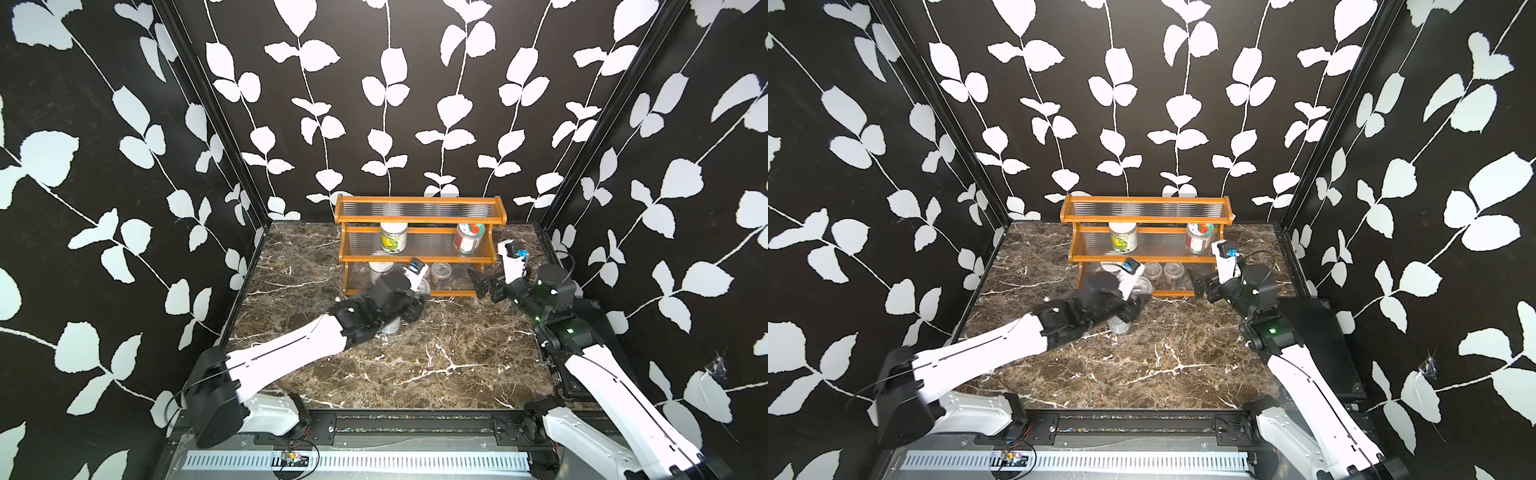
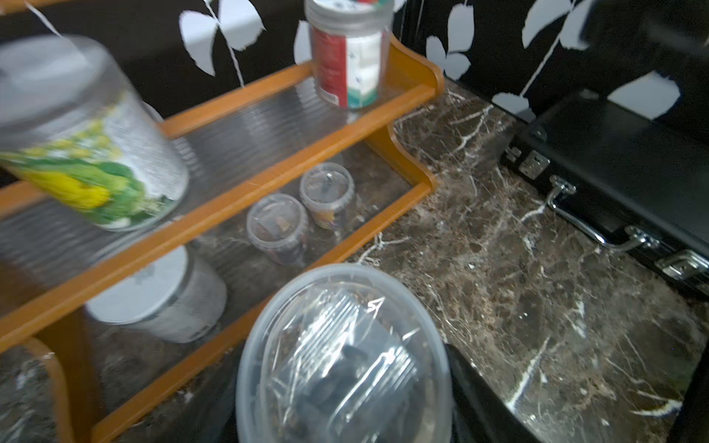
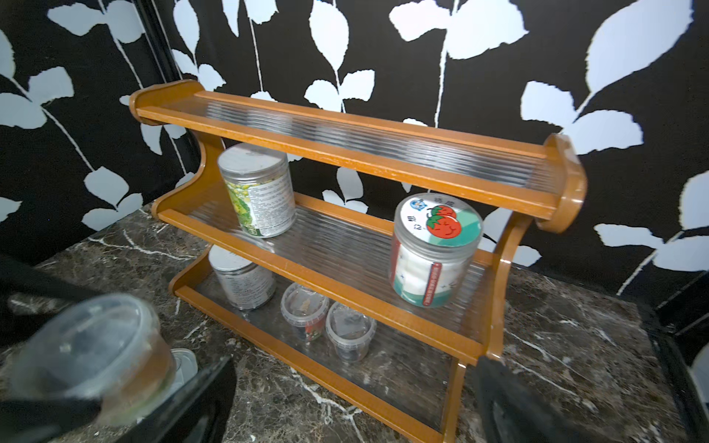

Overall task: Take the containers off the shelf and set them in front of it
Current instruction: Place the container at the center of the board.

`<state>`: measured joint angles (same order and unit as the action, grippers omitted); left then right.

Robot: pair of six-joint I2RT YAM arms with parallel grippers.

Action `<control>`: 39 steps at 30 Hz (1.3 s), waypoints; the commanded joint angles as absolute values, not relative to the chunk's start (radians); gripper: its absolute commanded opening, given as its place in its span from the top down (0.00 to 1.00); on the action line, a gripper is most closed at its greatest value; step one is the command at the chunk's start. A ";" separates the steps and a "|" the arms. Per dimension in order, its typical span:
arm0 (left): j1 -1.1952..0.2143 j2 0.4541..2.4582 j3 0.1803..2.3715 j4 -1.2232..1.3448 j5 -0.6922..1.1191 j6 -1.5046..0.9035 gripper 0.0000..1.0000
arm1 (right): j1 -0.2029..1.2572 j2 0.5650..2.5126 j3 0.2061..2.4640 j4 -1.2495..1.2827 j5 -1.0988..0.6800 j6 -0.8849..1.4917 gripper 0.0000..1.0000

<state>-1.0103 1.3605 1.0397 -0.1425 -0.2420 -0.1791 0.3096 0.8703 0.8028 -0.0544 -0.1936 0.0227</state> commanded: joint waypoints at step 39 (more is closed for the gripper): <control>-1.049 1.771 0.939 0.136 -0.340 -0.347 0.34 | 0.207 0.788 0.712 -0.060 -0.111 0.016 0.00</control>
